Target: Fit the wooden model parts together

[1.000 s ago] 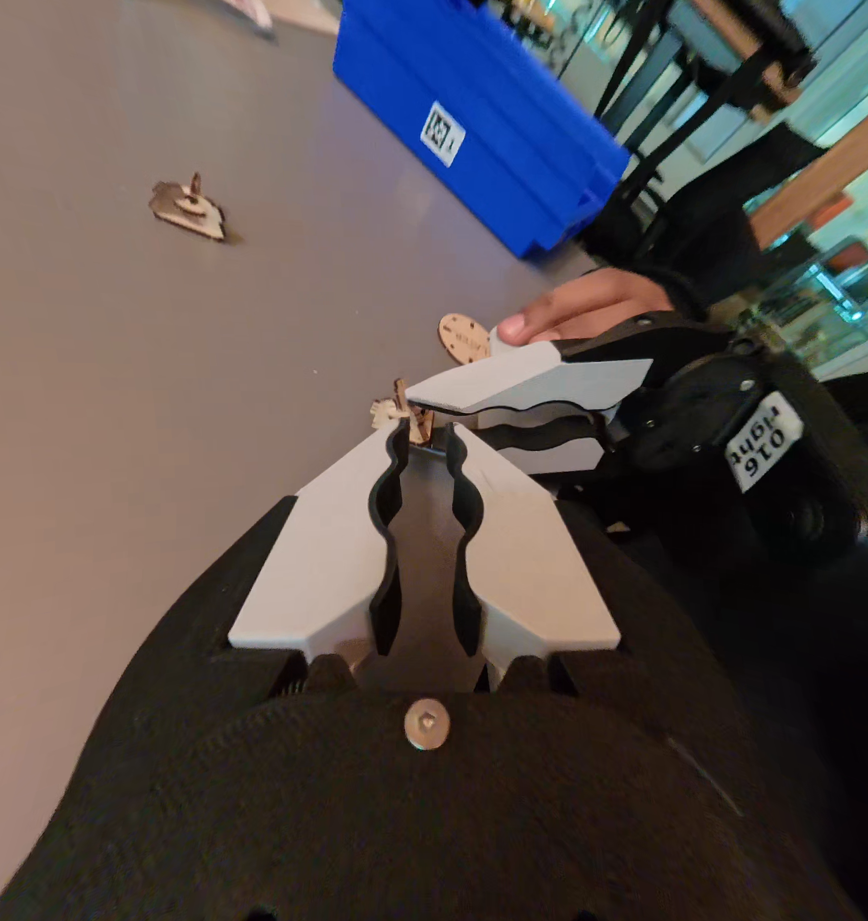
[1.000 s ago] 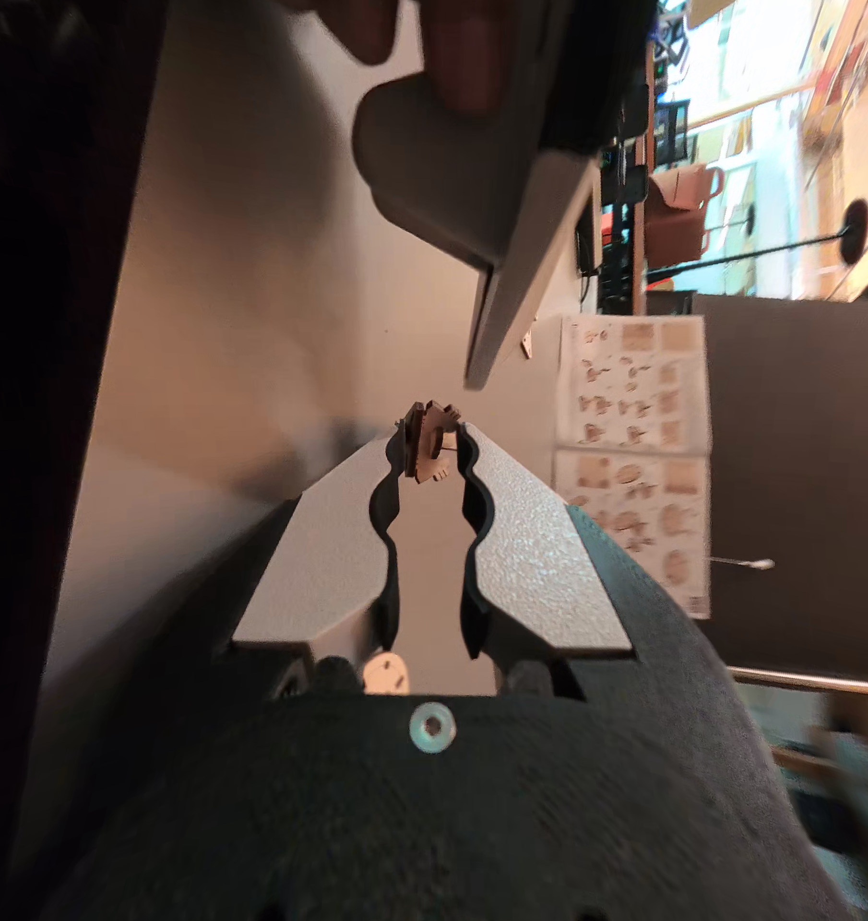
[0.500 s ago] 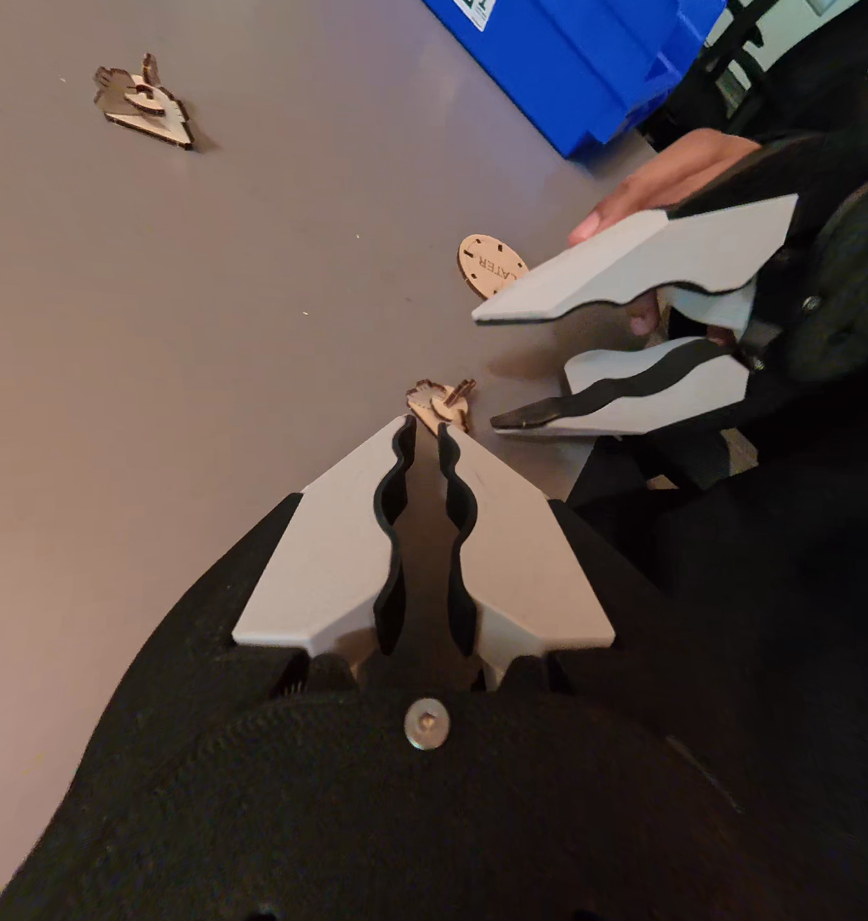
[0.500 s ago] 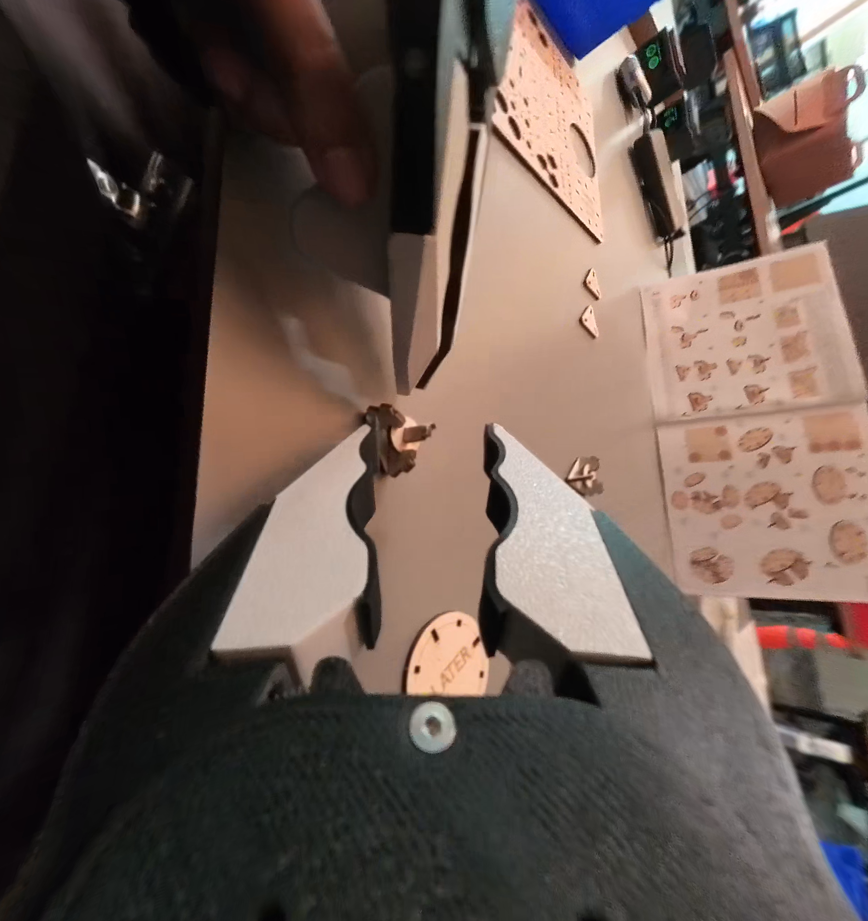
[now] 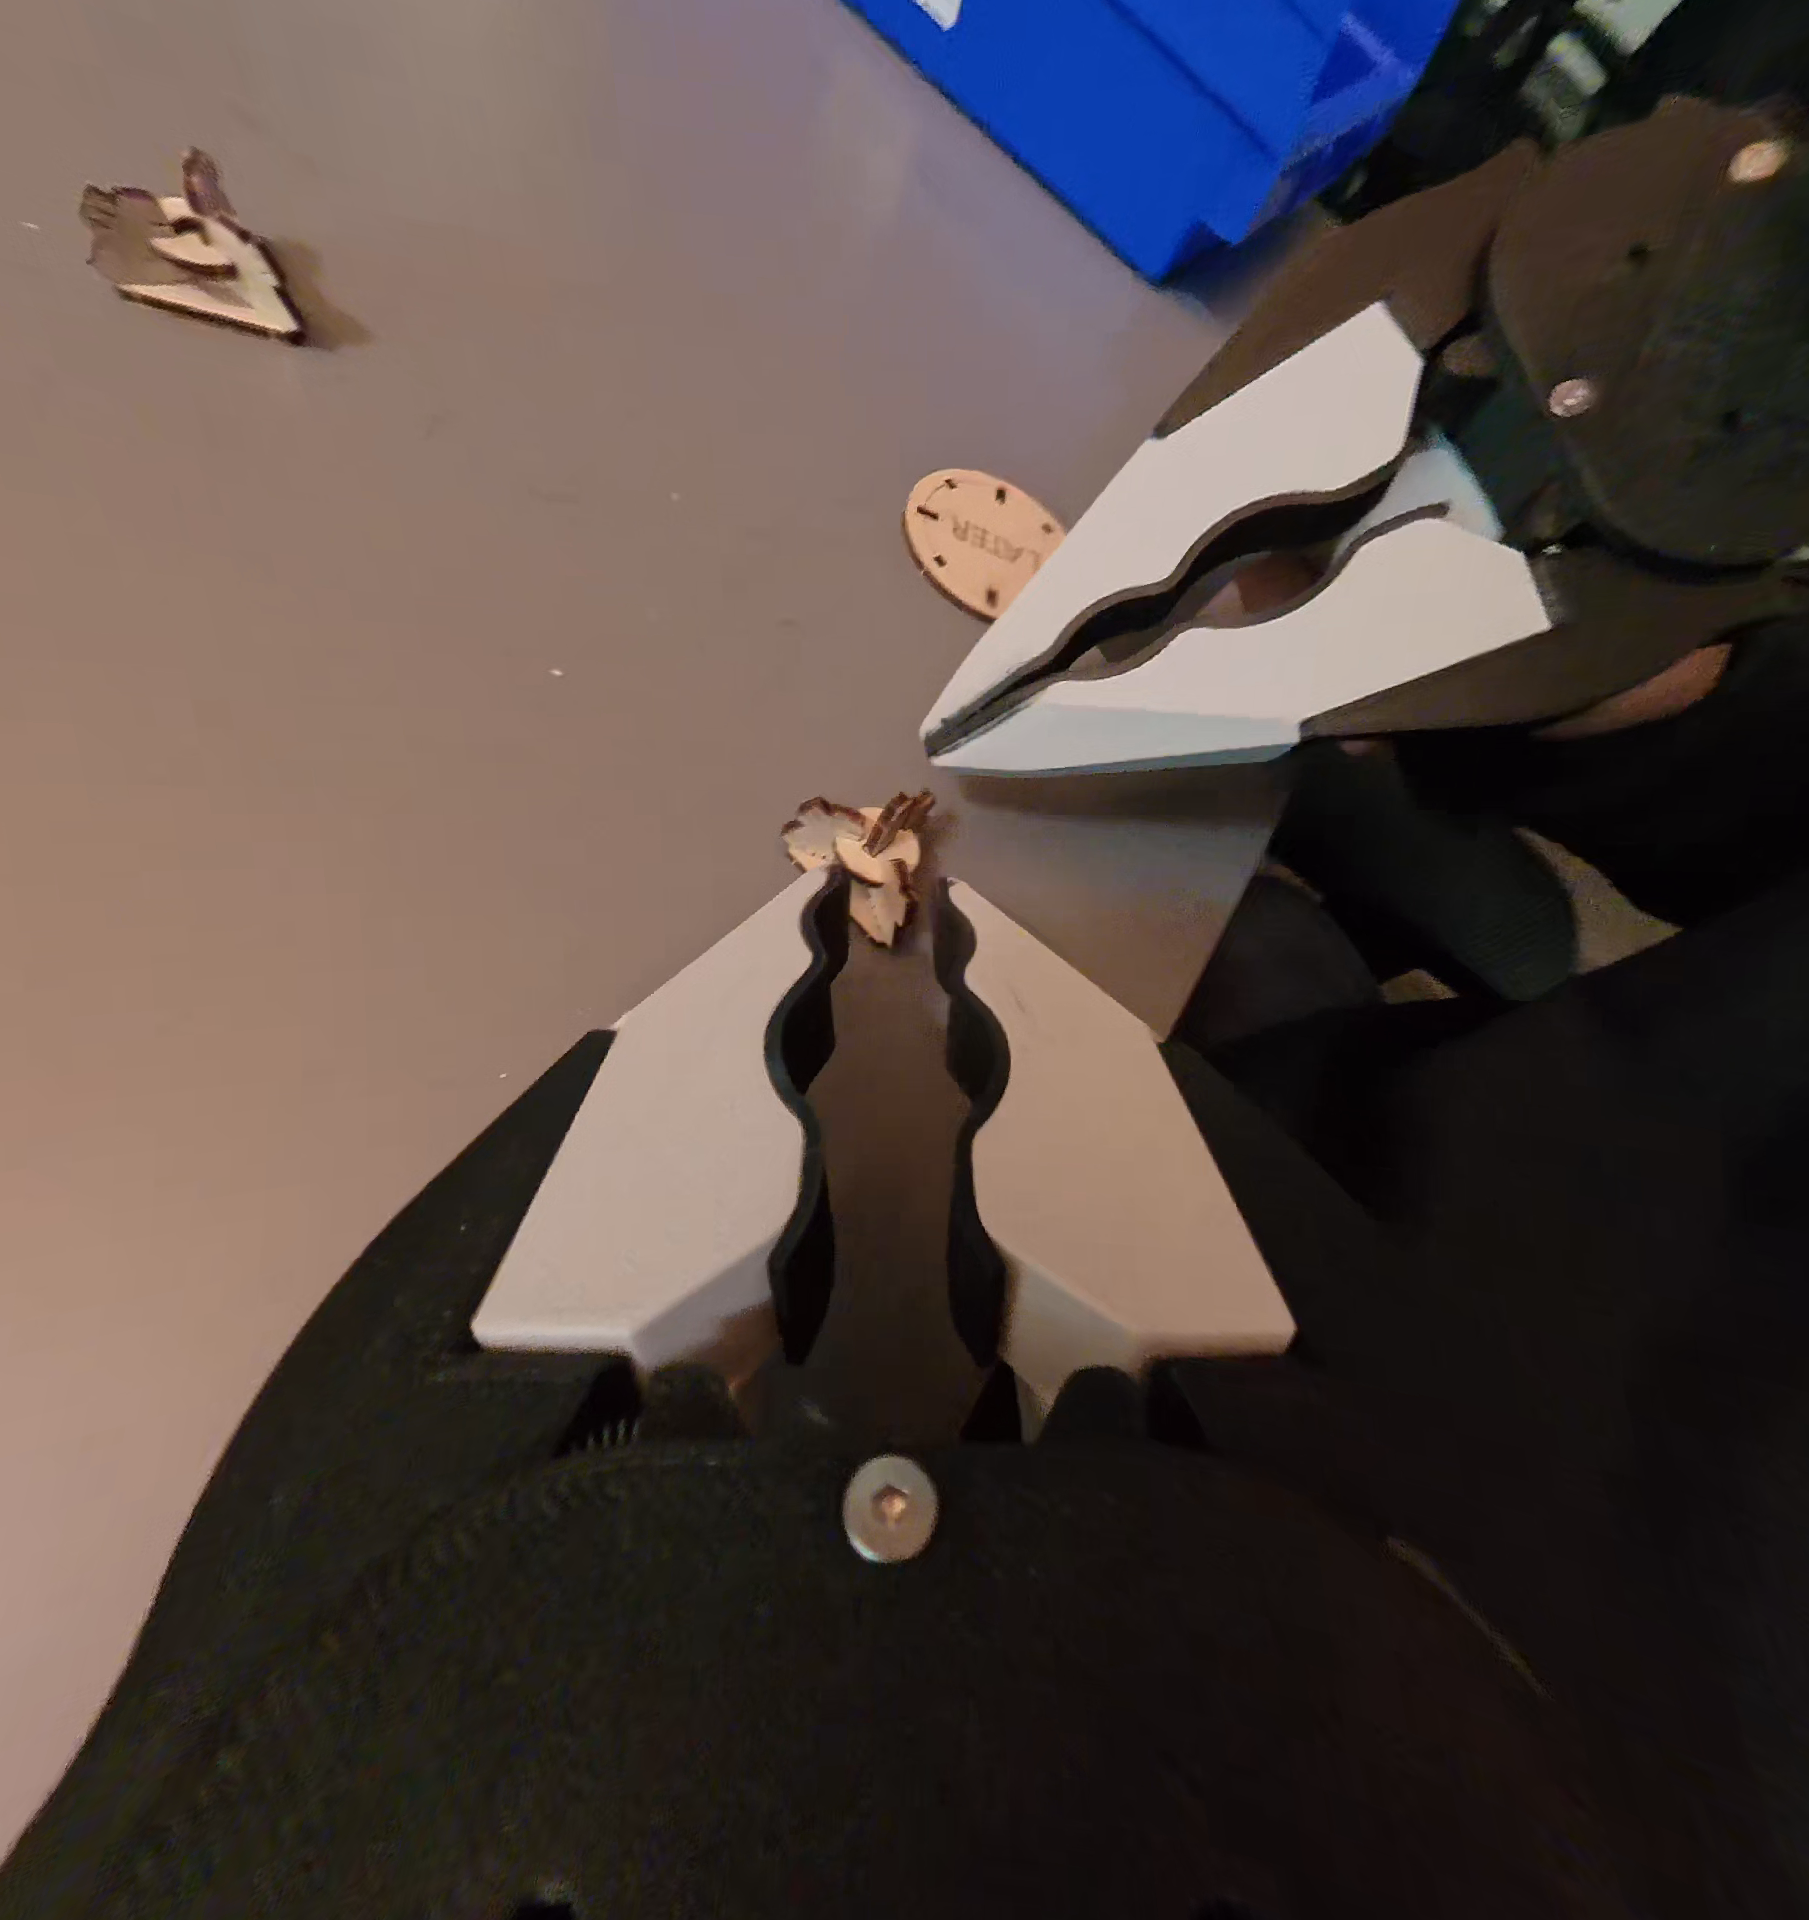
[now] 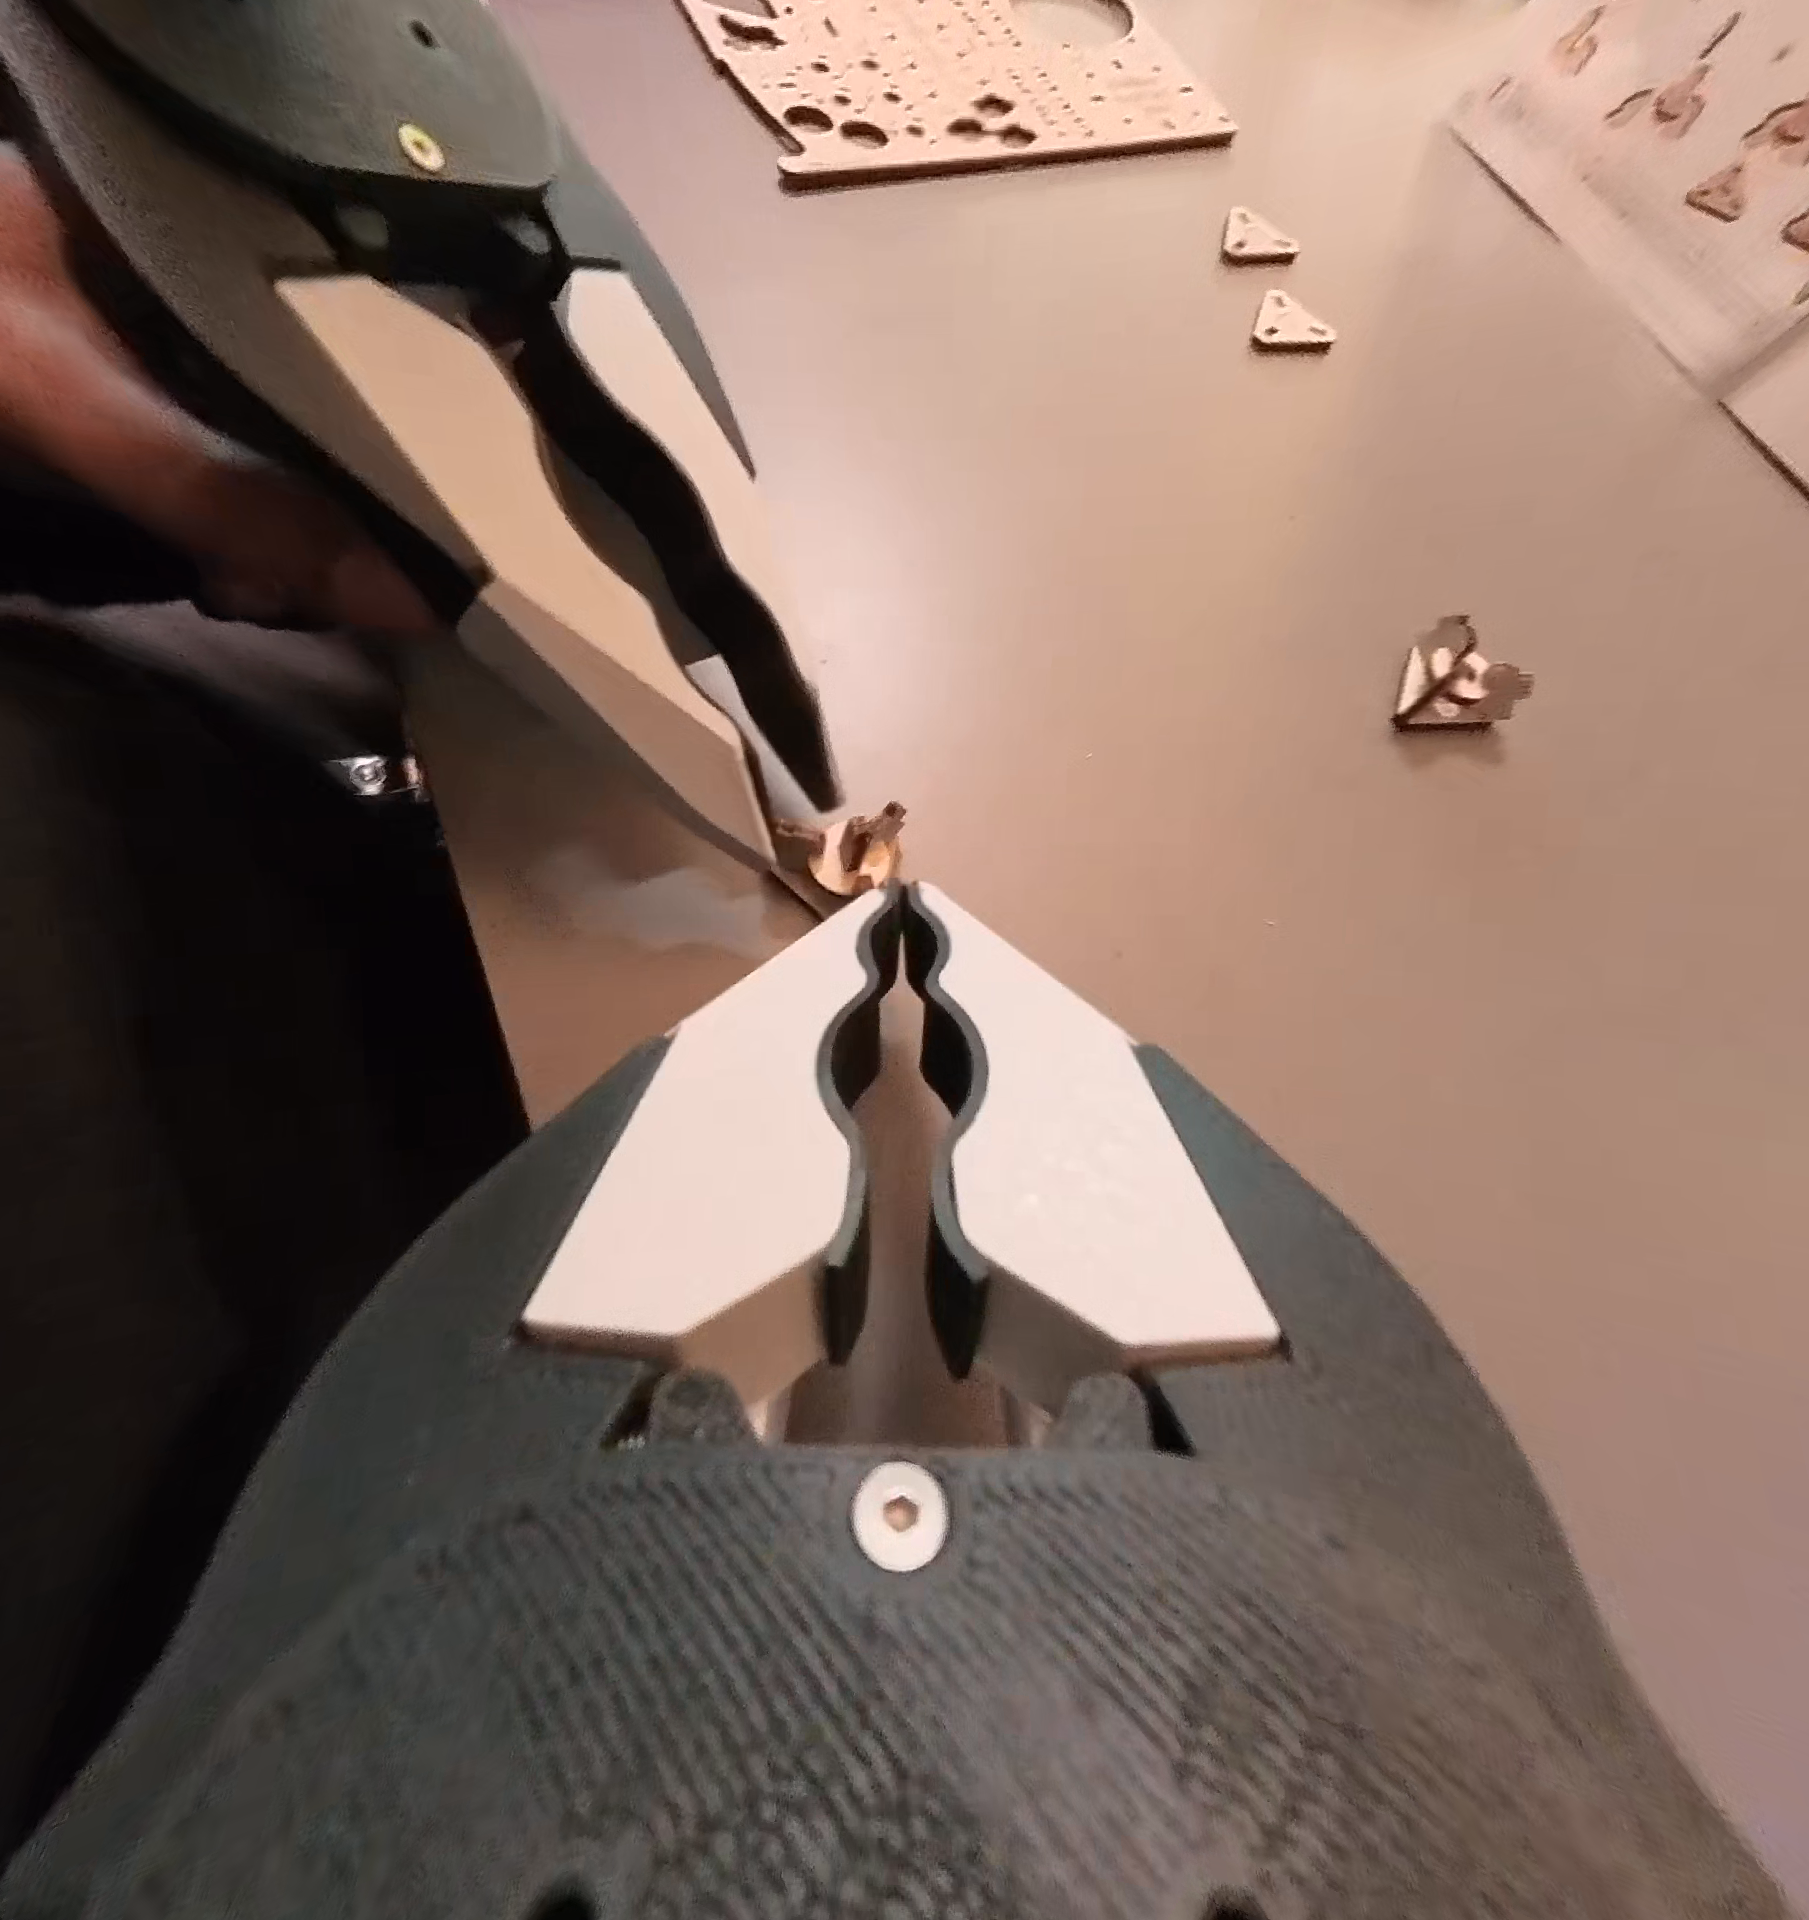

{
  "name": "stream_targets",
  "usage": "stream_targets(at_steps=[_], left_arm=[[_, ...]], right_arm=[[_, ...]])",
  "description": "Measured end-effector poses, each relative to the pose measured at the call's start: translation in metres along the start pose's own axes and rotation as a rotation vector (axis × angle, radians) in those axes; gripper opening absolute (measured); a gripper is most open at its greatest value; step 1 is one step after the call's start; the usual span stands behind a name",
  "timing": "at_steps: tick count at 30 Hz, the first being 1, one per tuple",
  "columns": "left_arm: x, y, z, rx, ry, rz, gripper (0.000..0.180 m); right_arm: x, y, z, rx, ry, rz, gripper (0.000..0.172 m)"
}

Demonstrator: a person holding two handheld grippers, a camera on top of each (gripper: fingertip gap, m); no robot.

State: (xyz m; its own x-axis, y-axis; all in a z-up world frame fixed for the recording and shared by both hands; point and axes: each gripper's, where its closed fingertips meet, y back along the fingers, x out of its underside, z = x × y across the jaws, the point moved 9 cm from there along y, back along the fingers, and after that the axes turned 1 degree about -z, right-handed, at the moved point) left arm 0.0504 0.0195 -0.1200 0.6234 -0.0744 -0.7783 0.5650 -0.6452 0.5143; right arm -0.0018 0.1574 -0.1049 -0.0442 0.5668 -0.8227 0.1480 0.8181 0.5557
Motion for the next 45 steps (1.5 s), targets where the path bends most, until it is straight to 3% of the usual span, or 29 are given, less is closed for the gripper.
stream_targets(at_steps=[9, 14, 18, 22, 27, 31, 39, 45], left_arm=[[0.0, -0.004, -0.001, -0.082, -0.043, 0.025, 0.003], [0.0, -0.006, -0.003, -0.101, -0.083, 0.036, 0.003], [-0.001, -0.006, -0.004, -0.108, -0.093, 0.039, 0.003], [-0.001, -0.007, -0.006, -0.129, -0.124, 0.052, 0.003], [-0.001, -0.008, -0.007, -0.148, -0.153, 0.056, 0.003], [-0.001, -0.008, -0.007, -0.148, -0.152, 0.057, 0.003], [-0.001, -0.008, -0.007, -0.156, -0.161, 0.06, 0.002], [-0.001, -0.008, -0.007, -0.148, -0.163, 0.065, 0.002]], right_arm=[[-0.008, 0.003, 0.001, 0.036, -0.091, -0.126, 0.0], [-0.002, -0.002, 0.002, 0.03, -0.072, -0.055, 0.0], [-0.006, -0.001, 0.001, 0.029, -0.086, -0.096, 0.0], [0.001, -0.009, 0.002, 0.018, -0.063, 0.022, 0.0], [-0.008, 0.0, -0.001, 0.02, -0.084, -0.056, 0.0], [0.001, -0.009, 0.001, -0.007, -0.093, 0.015, 0.0], [-0.009, -0.003, 0.002, 0.055, -0.01, -0.018, 0.0], [-0.009, -0.004, -0.014, 0.005, -0.084, -0.057, 0.0]])
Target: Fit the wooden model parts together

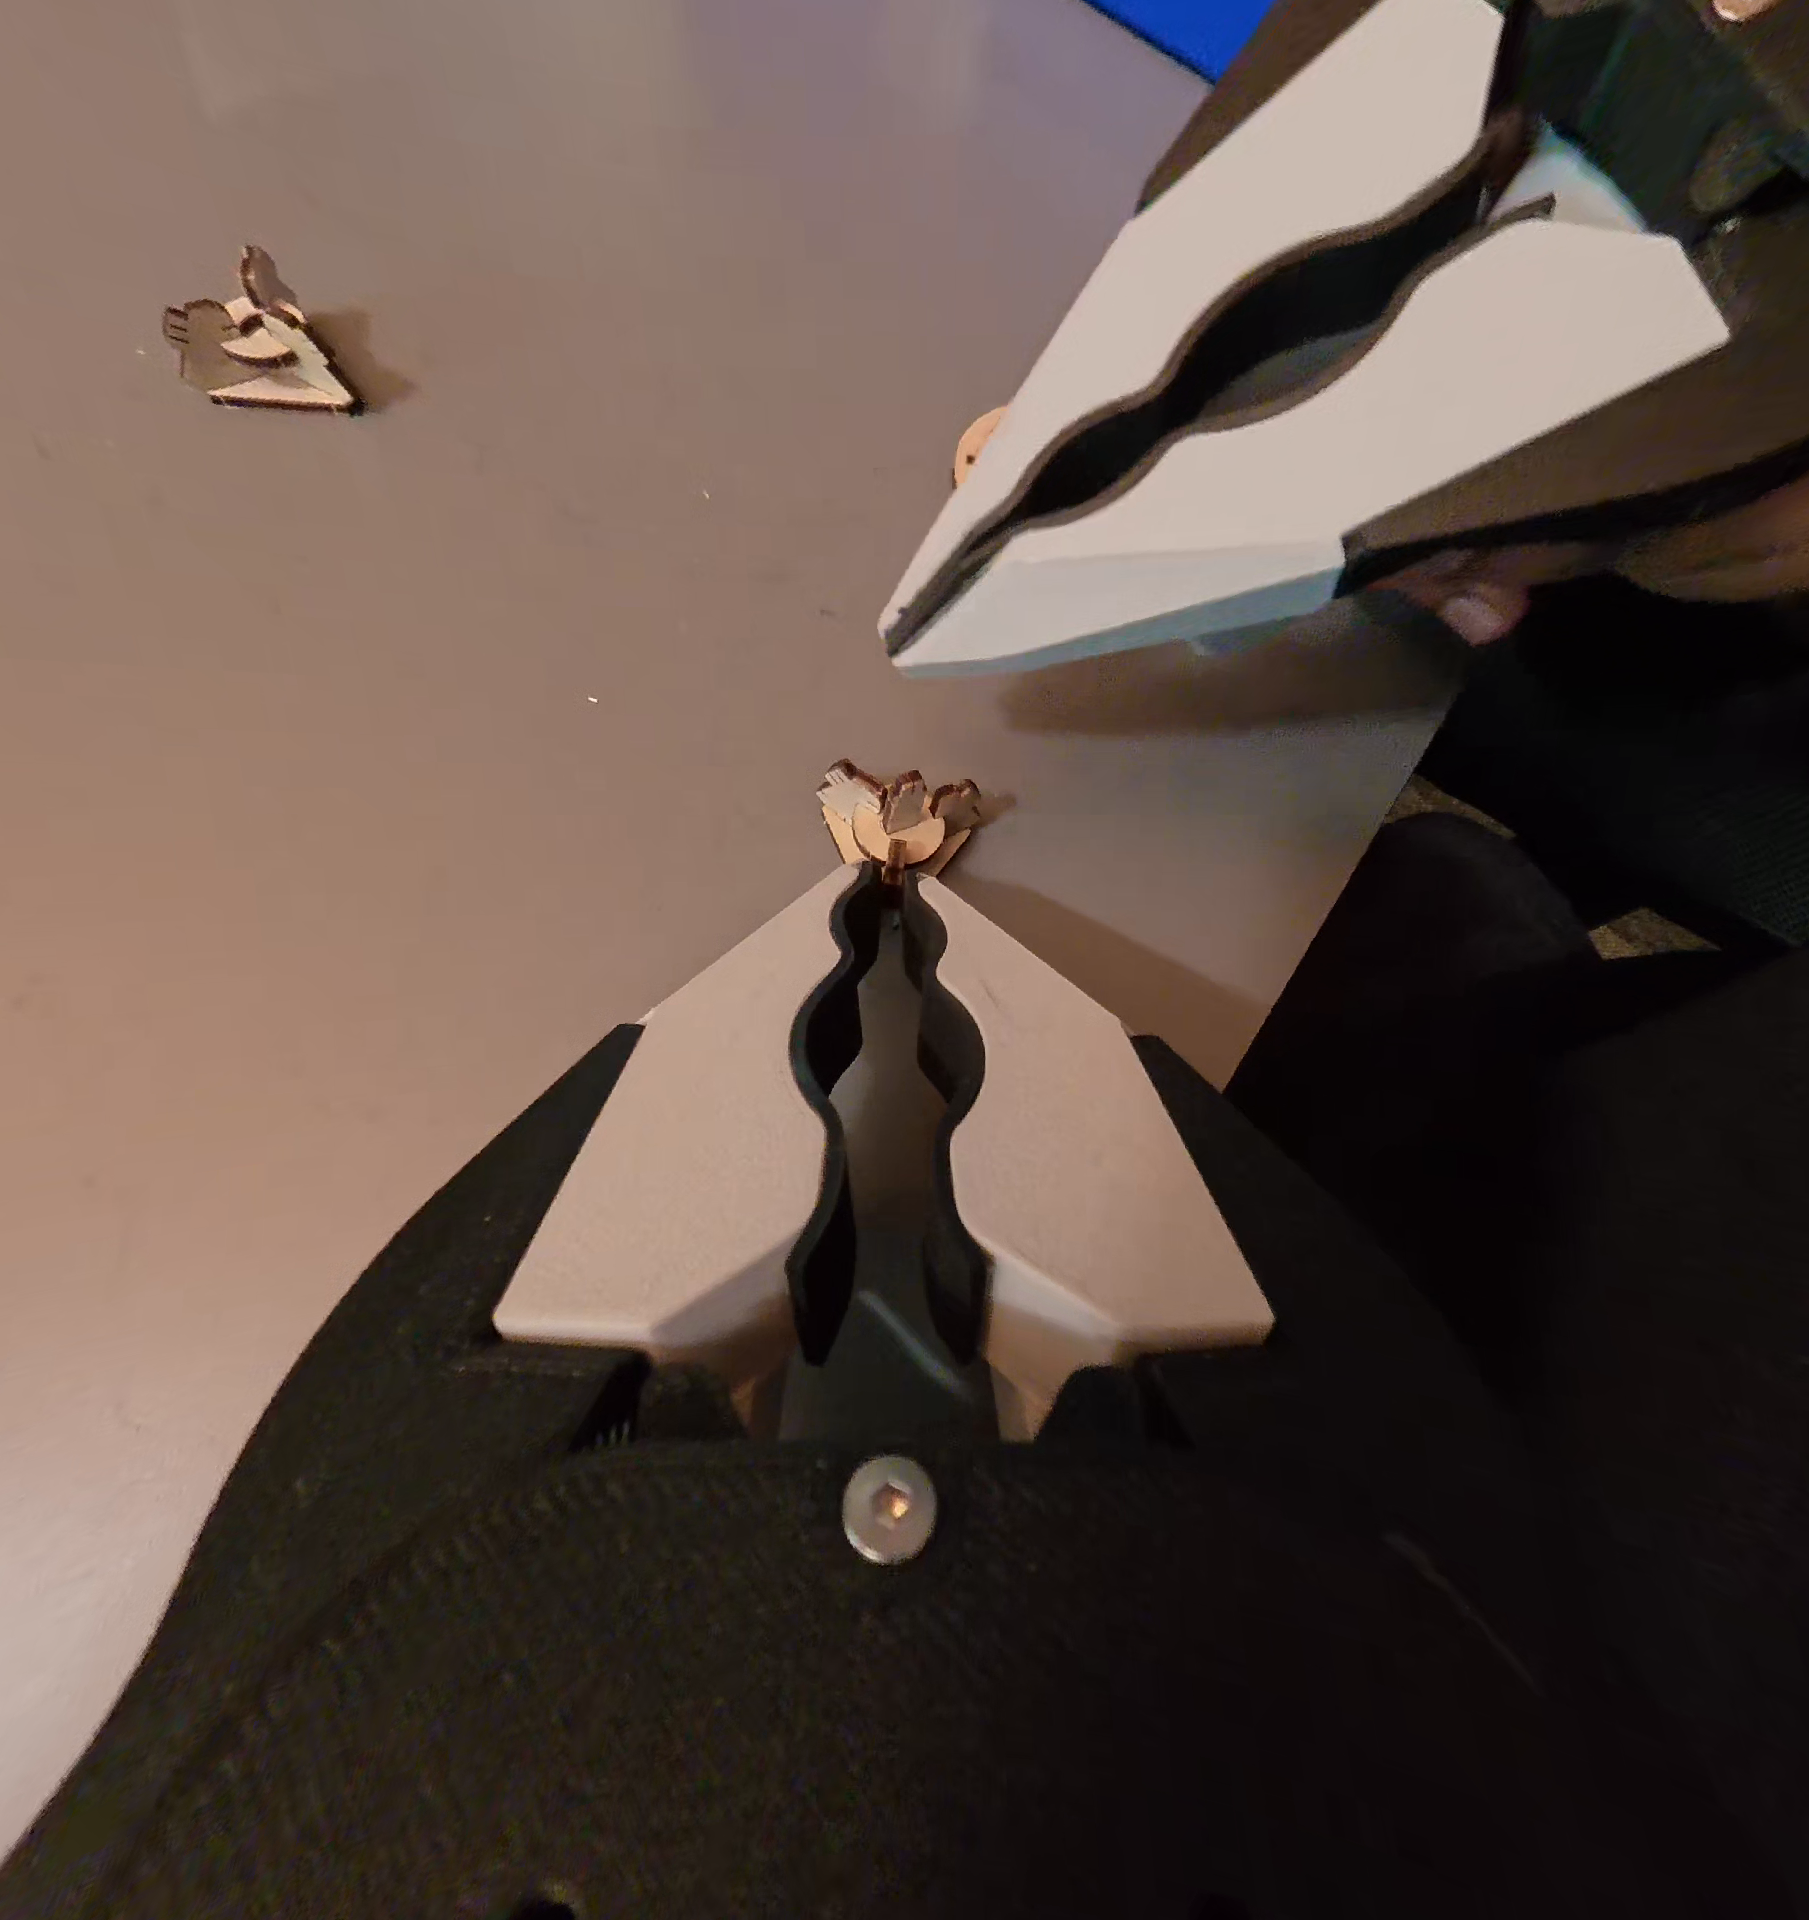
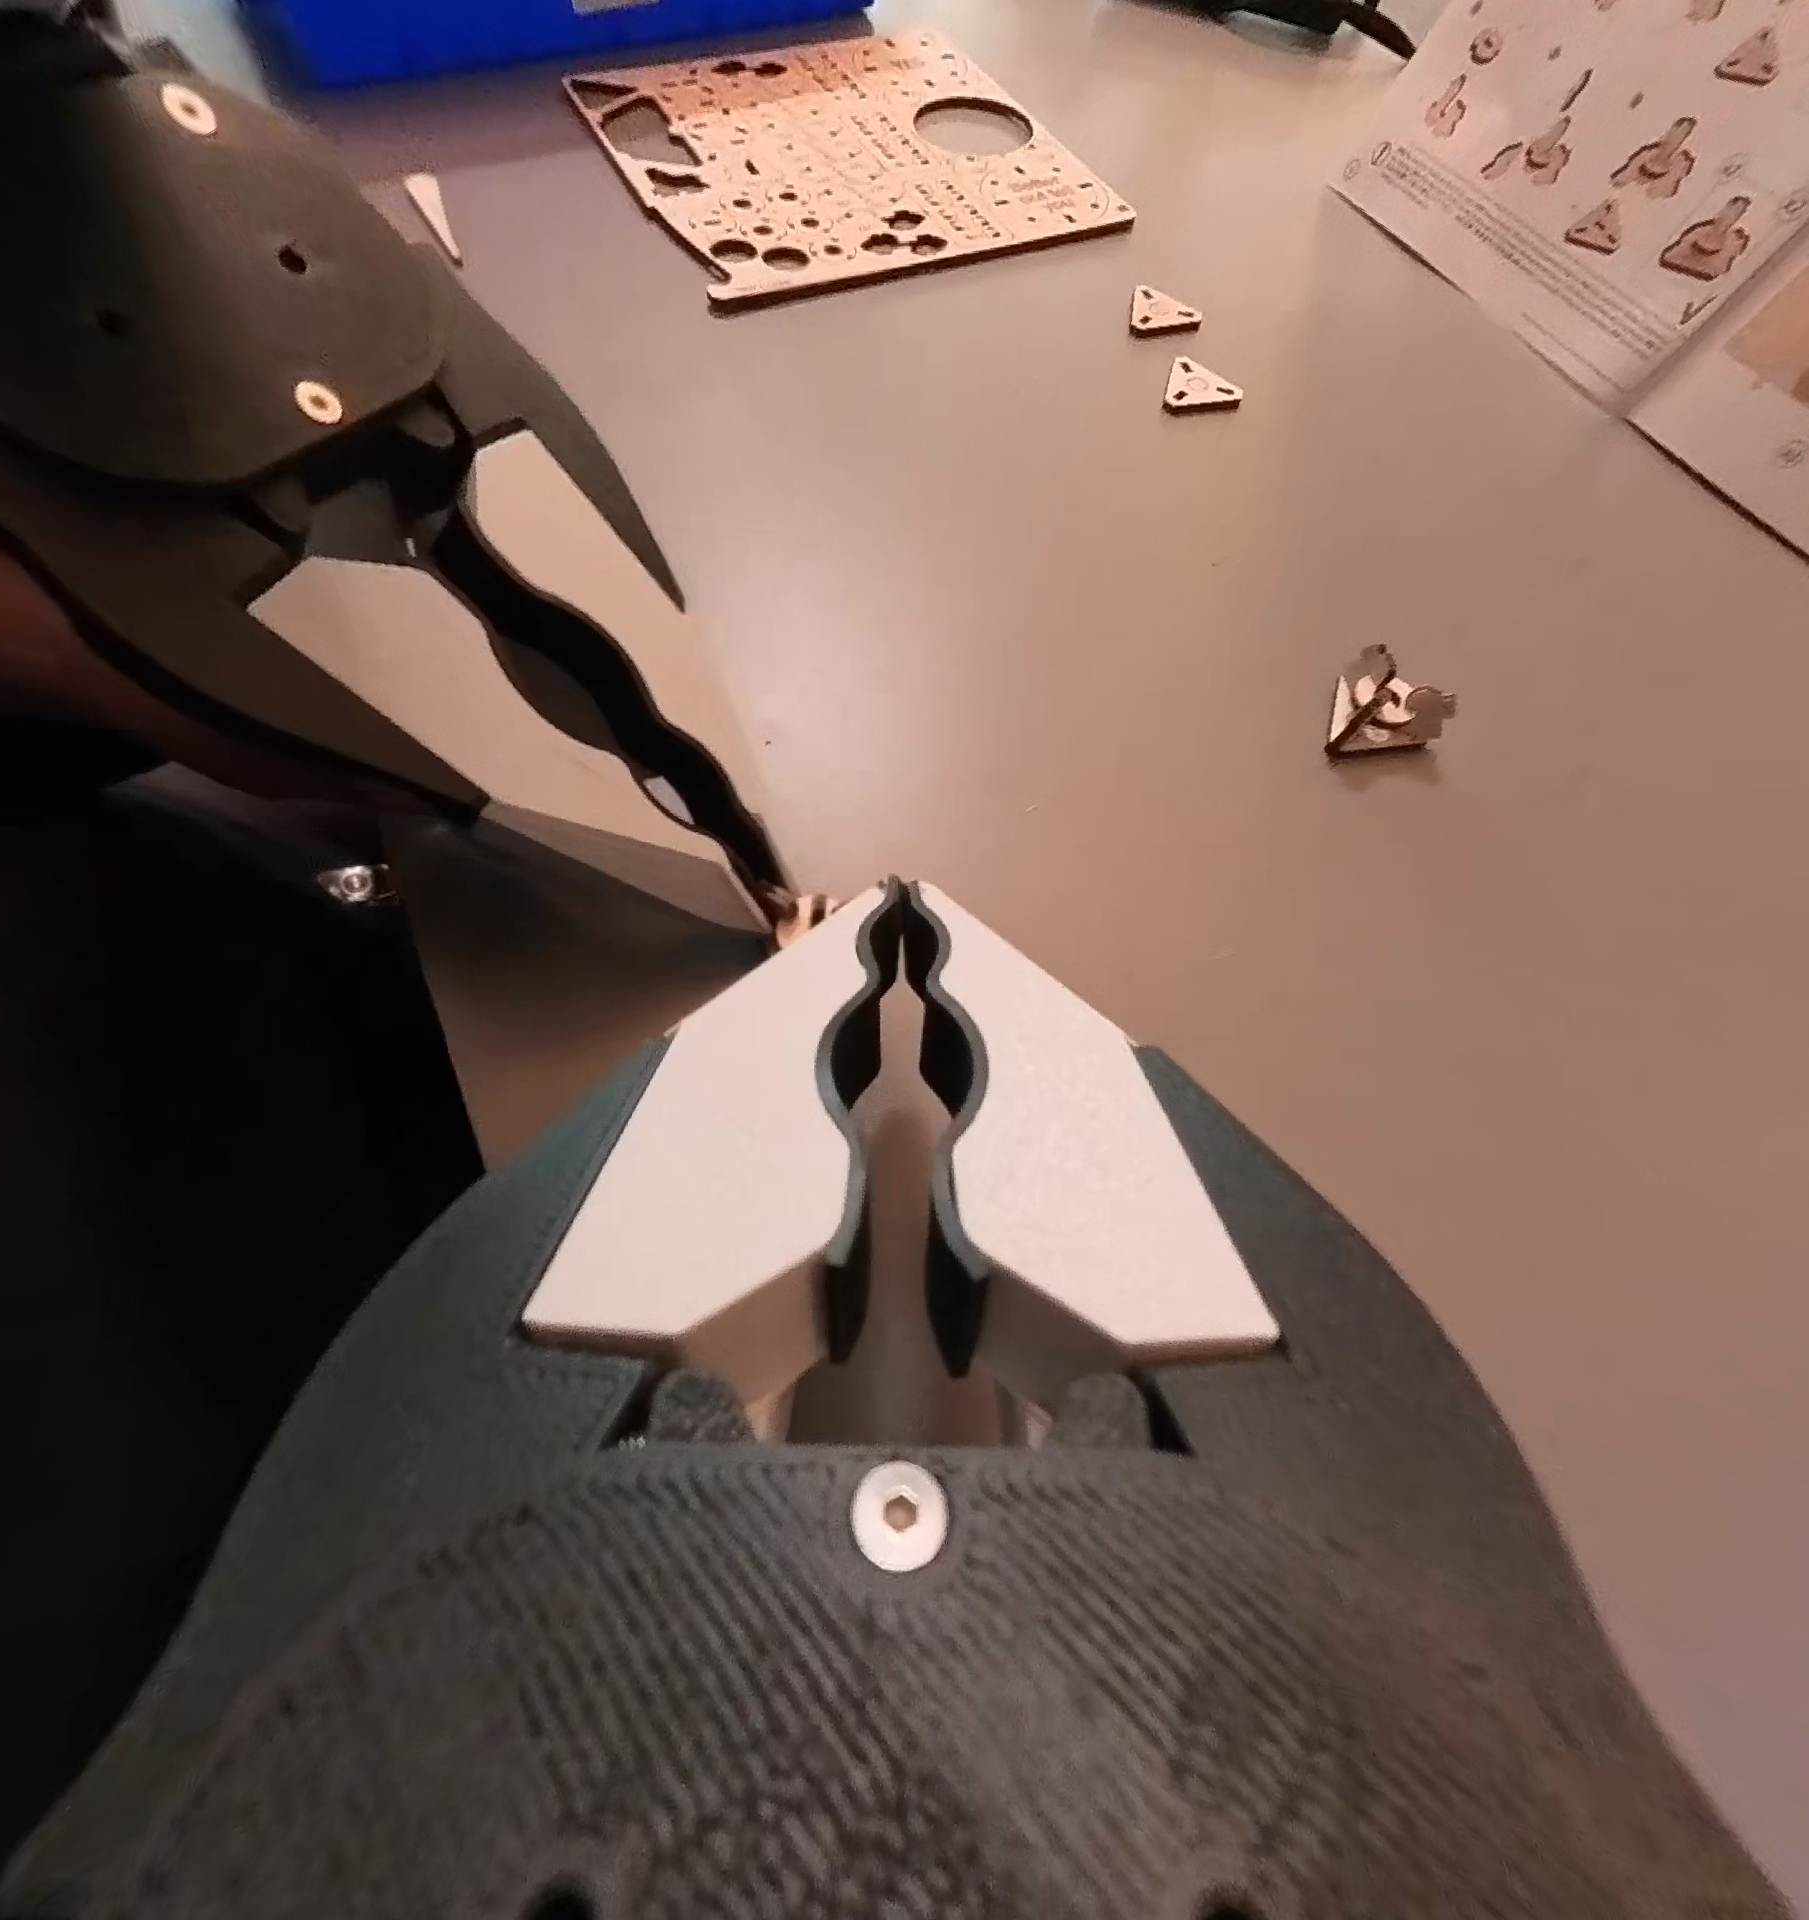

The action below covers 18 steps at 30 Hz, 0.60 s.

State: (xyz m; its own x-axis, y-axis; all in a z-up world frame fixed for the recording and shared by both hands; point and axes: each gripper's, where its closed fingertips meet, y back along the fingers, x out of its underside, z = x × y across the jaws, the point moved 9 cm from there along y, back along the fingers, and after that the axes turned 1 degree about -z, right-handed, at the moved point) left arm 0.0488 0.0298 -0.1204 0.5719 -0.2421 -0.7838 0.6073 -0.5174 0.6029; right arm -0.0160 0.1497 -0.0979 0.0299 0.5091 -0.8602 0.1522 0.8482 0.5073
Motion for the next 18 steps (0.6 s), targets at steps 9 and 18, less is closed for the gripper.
stream_targets(at_steps=[9, 18], left_arm=[[-0.003, 0.007, 0.016, 0.055, 0.018, 0.045, 0.011], [0.0, 0.014, 0.013, 0.059, 0.017, 0.005, 0.025]], right_arm=[[0.013, -0.016, -0.005, -0.093, -0.078, 0.131, 0.0], [0.01, -0.007, 0.002, -0.051, -0.065, 0.089, 0.0]])
